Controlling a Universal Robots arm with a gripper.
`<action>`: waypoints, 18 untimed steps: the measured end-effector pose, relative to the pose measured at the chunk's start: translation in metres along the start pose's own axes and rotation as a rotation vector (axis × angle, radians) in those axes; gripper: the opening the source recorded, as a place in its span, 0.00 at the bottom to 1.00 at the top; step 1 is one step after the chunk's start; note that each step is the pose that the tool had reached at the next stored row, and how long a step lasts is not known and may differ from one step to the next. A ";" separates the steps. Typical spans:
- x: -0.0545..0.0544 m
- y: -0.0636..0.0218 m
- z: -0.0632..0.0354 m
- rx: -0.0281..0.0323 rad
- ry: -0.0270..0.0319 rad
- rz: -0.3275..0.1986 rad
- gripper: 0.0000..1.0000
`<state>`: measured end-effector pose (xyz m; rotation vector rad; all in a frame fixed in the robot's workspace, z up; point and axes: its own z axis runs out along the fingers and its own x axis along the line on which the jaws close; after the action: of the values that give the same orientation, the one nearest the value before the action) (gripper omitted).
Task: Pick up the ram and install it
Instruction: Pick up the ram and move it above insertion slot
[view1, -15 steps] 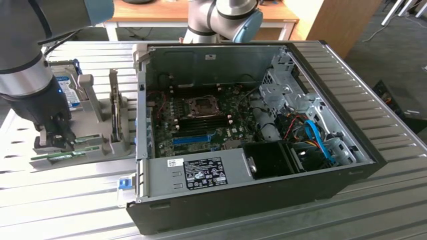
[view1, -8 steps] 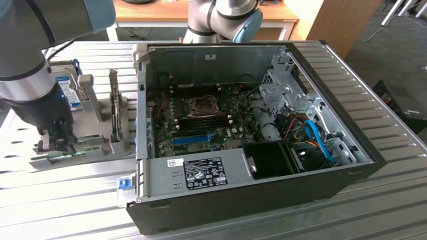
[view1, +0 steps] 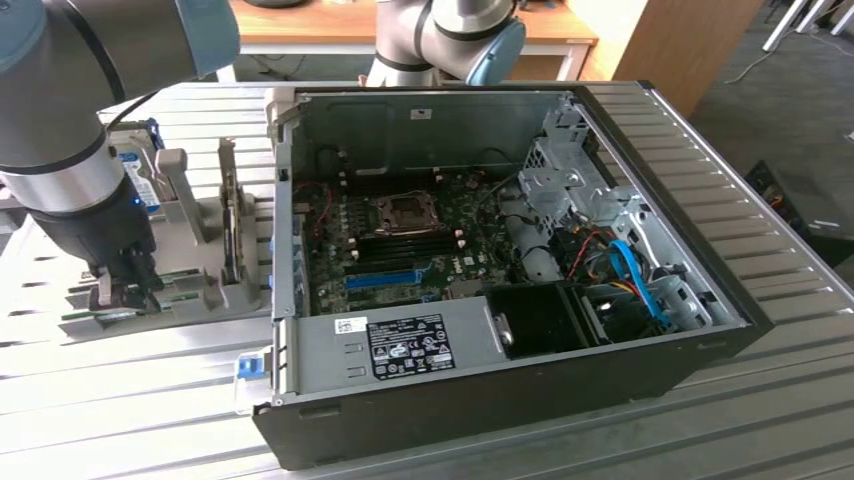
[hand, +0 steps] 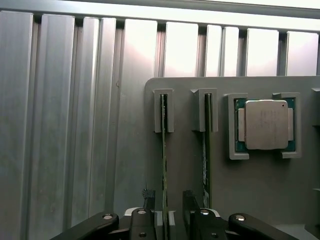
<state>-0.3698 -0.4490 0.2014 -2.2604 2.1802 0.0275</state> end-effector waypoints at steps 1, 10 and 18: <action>0.000 0.0000 0.0000 0.0000 0.0000 0.000 0.36; 0.000 -0.0001 0.0000 -0.0001 0.0001 0.000 0.36; 0.000 -0.0002 0.0013 0.0001 0.0000 0.000 0.27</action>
<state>-0.3697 -0.4490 0.2001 -2.2604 2.1801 0.0274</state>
